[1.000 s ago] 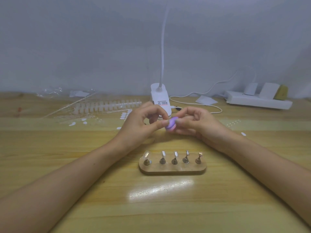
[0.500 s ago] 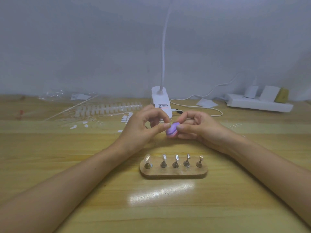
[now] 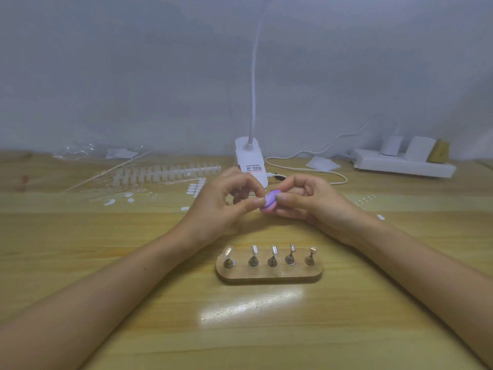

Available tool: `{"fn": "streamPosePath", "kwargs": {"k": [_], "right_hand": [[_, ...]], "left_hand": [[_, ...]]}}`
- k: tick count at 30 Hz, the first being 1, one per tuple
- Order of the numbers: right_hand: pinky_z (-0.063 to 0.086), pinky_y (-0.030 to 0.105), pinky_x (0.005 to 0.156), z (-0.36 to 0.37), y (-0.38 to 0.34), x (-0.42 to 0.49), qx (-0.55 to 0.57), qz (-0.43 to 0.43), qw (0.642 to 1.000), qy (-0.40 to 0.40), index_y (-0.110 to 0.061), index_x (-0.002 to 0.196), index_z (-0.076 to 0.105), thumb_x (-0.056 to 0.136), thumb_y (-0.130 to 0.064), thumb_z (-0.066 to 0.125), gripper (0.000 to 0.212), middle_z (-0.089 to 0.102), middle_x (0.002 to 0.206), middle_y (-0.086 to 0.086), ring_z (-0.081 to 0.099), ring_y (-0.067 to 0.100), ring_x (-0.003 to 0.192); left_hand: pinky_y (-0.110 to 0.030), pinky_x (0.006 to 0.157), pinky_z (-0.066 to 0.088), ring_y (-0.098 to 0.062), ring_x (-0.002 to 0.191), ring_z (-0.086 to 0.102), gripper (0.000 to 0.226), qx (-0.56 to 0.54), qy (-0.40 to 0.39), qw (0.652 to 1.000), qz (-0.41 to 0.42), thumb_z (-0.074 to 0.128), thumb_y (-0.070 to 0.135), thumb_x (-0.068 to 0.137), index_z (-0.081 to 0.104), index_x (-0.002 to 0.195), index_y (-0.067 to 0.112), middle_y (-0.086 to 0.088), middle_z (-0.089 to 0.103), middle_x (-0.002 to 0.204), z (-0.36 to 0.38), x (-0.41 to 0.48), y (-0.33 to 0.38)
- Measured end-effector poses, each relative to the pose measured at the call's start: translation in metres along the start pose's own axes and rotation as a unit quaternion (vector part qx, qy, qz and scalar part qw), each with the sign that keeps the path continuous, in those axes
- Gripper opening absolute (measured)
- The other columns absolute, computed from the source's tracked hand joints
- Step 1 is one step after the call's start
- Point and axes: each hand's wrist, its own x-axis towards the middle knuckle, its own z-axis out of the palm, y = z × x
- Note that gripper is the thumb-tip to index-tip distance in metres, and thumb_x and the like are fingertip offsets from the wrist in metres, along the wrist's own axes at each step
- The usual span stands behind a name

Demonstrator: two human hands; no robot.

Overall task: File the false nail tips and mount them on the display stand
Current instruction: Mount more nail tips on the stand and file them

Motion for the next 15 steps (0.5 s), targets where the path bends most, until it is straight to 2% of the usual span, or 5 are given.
{"fn": "streamPosePath", "kwargs": {"k": [4, 8, 12, 13, 15], "right_hand": [[0.058, 0.022, 0.072, -0.0012, -0.0027, -0.0005, -0.009, 0.021, 0.999, -0.025, -0.005, 0.093, 0.063, 0.079, -0.009, 0.07, 0.016, 0.076, 0.091, 0.014, 0.075, 0.02, 0.087], [0.059, 0.033, 0.084, 0.0011, -0.0013, -0.002, -0.046, 0.021, 0.996, -0.068, -0.009, 0.089, 0.065, 0.08, -0.011, 0.072, 0.012, 0.075, 0.098, 0.018, 0.074, 0.023, 0.09], [0.06, 0.025, 0.076, 0.0002, -0.0002, -0.0011, 0.003, -0.002, 1.0, -0.002, -0.006, 0.091, 0.062, 0.079, -0.01, 0.071, 0.016, 0.076, 0.094, 0.017, 0.075, 0.02, 0.086], [0.06, 0.025, 0.075, -0.0003, -0.0004, -0.0008, 0.009, -0.001, 1.0, -0.002, -0.007, 0.091, 0.063, 0.079, -0.011, 0.071, 0.015, 0.076, 0.093, 0.016, 0.075, 0.02, 0.085], [0.059, 0.027, 0.078, 0.0012, -0.0006, -0.0019, -0.017, 0.007, 0.998, -0.054, -0.013, 0.088, 0.067, 0.079, -0.012, 0.075, 0.011, 0.076, 0.096, 0.016, 0.075, 0.022, 0.088]], "left_hand": [[-0.007, 0.064, 0.036, -0.005, 0.07, 0.046, 0.009, -0.014, -0.003, 1.0, 0.0, 0.073, 0.014, 0.086, 0.069, 0.082, 0.02, 0.013, 0.046, 0.077, 0.0004, -0.0013, 0.0003], [-0.007, 0.068, 0.037, -0.002, 0.072, 0.048, 0.017, -0.022, 0.016, 1.0, -0.006, 0.072, 0.011, 0.087, 0.065, 0.08, 0.025, 0.01, 0.05, 0.082, -0.0001, -0.0006, 0.0006], [-0.008, 0.065, 0.036, -0.004, 0.07, 0.047, 0.006, -0.02, -0.017, 1.0, -0.01, 0.073, 0.015, 0.086, 0.069, 0.083, 0.018, 0.014, 0.047, 0.077, -0.0004, -0.0006, 0.0017], [-0.008, 0.065, 0.036, -0.003, 0.07, 0.046, 0.006, -0.022, -0.01, 1.0, -0.007, 0.073, 0.014, 0.086, 0.069, 0.083, 0.017, 0.014, 0.047, 0.076, -0.0002, -0.0005, 0.002], [-0.007, 0.066, 0.037, 0.0, 0.07, 0.047, 0.012, -0.025, 0.007, 1.0, 0.001, 0.072, 0.009, 0.086, 0.067, 0.081, 0.019, 0.013, 0.048, 0.078, -0.0001, -0.0001, 0.0019]]}}
